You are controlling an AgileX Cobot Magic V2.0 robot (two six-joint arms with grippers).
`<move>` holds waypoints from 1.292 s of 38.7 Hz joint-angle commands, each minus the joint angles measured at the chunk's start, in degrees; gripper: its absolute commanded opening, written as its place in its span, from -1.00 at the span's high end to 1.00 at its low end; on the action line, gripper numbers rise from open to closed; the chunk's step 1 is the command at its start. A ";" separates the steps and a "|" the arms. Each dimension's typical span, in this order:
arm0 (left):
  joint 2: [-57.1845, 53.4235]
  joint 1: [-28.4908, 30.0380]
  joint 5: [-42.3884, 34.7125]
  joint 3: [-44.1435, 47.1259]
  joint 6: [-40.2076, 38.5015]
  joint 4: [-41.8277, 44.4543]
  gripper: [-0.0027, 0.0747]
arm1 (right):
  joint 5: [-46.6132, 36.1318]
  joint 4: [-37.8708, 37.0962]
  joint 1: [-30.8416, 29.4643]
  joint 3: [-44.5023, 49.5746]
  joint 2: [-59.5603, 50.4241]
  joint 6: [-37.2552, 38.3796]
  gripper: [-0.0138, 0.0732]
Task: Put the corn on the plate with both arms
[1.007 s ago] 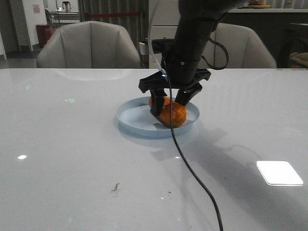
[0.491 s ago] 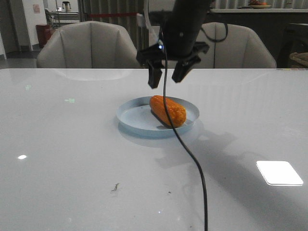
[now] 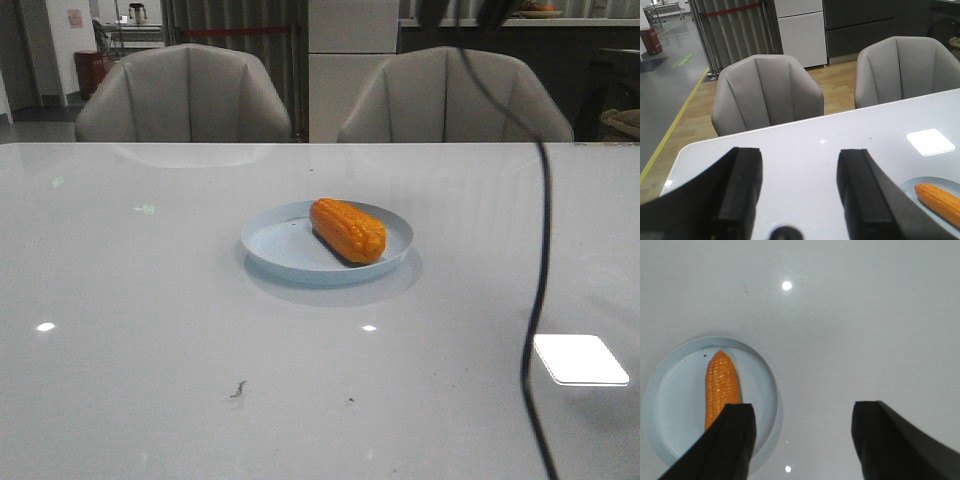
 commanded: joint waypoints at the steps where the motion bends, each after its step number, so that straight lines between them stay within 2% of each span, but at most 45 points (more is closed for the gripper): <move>1: -0.06 0.09 -4.71 -1.75 -0.10 0.92 -0.13 | -1.96 3.24 -3.15 -2.06 -7.46 -2.23 -0.51; 9: 0.87 0.09 -4.71 -1.75 -0.10 1.22 -0.13 | 0.11 4.41 -7.31 -1.25 -15.46 -6.98 -0.51; 16: 2.67 0.09 -4.71 -1.75 -0.10 1.22 -0.13 | -0.84 4.41 -10.50 6.86 -24.19 -8.50 -0.51; 20: 4.40 0.09 -4.71 -1.75 -0.10 1.22 -0.13 | -4.07 4.41 -12.29 16.61 -30.89 -8.75 -0.51; 24: 5.51 0.09 -4.71 -1.75 -0.10 1.22 -0.13 | -10.69 4.41 -13.15 28.45 -39.20 -8.75 -0.51; 32: 8.22 0.09 -4.71 -1.75 -0.10 1.22 -0.13 | -26.85 4.41 -13.15 61.14 -59.48 -8.75 -0.51; 37: 9.34 0.09 -4.58 -1.75 -0.10 1.22 -0.13 | -27.91 4.41 -13.15 74.79 -68.08 -8.75 -0.51; 41: 10.12 0.09 -4.74 -1.75 -0.10 1.09 -0.13 | -28.89 4.41 -13.15 78.59 -71.15 -8.75 -0.51; 50: 13.04 0.09 -4.71 -1.75 -0.10 1.09 -0.13 | -29.20 4.41 -13.15 78.77 -71.89 -8.75 -0.51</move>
